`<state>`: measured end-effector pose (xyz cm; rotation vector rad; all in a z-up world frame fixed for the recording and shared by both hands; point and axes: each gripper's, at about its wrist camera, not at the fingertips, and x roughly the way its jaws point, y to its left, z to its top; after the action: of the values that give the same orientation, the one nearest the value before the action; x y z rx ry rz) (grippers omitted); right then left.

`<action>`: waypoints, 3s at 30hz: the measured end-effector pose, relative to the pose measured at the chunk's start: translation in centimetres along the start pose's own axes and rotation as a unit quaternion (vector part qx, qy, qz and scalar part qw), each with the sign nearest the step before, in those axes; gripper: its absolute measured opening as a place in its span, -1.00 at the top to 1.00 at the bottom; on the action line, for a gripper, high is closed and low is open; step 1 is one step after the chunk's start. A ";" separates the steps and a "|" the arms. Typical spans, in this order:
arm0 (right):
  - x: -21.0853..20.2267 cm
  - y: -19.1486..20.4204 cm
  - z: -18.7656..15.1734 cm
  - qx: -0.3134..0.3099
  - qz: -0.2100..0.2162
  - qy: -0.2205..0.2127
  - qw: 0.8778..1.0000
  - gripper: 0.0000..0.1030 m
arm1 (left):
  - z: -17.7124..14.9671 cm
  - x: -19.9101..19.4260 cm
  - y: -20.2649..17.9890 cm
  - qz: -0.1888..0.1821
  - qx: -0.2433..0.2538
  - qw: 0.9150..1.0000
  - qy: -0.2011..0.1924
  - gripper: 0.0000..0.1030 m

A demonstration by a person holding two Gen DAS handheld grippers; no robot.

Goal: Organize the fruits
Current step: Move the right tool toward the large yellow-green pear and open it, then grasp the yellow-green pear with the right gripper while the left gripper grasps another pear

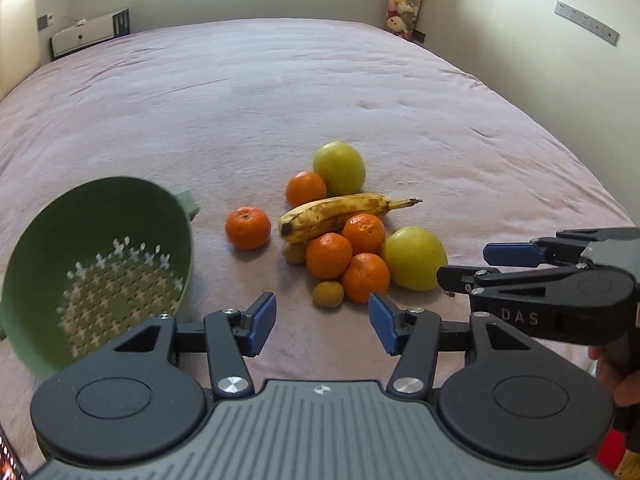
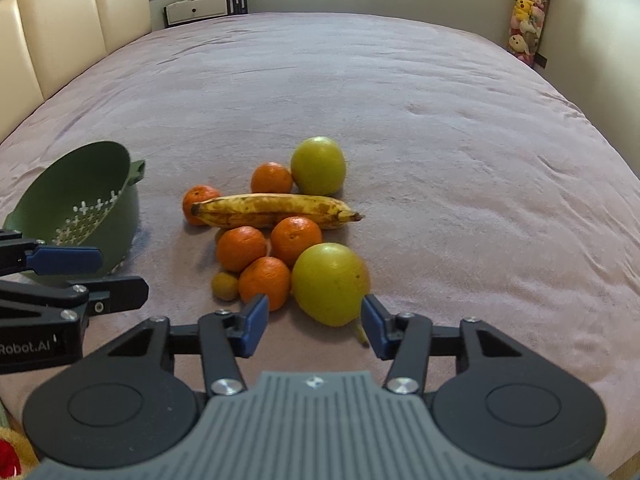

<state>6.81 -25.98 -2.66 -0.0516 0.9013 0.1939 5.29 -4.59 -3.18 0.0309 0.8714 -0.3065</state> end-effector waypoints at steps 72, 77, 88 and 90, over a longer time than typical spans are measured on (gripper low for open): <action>8.1 -8.7 6.1 0.170 -0.036 0.006 0.985 -0.19 | 14.9 19.6 -0.6 -0.030 -0.042 0.992 0.115 -0.53; 8.4 -8.4 6.1 0.170 -0.034 0.012 0.985 -0.19 | 15.2 21.4 -0.2 -0.028 -0.055 0.990 0.128 -0.61; 9.0 -8.8 5.9 0.186 -0.038 0.023 0.982 -0.19 | 14.9 22.9 0.1 -0.040 -0.077 0.989 0.121 -0.47; 8.9 -8.7 5.9 0.184 -0.040 0.022 0.982 -0.19 | 14.9 22.6 0.0 -0.039 -0.078 0.989 0.116 -0.47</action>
<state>18.43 -32.47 -6.27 0.2529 0.9650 -0.0513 30.06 -12.52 -10.72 -0.1150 1.1285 -0.3120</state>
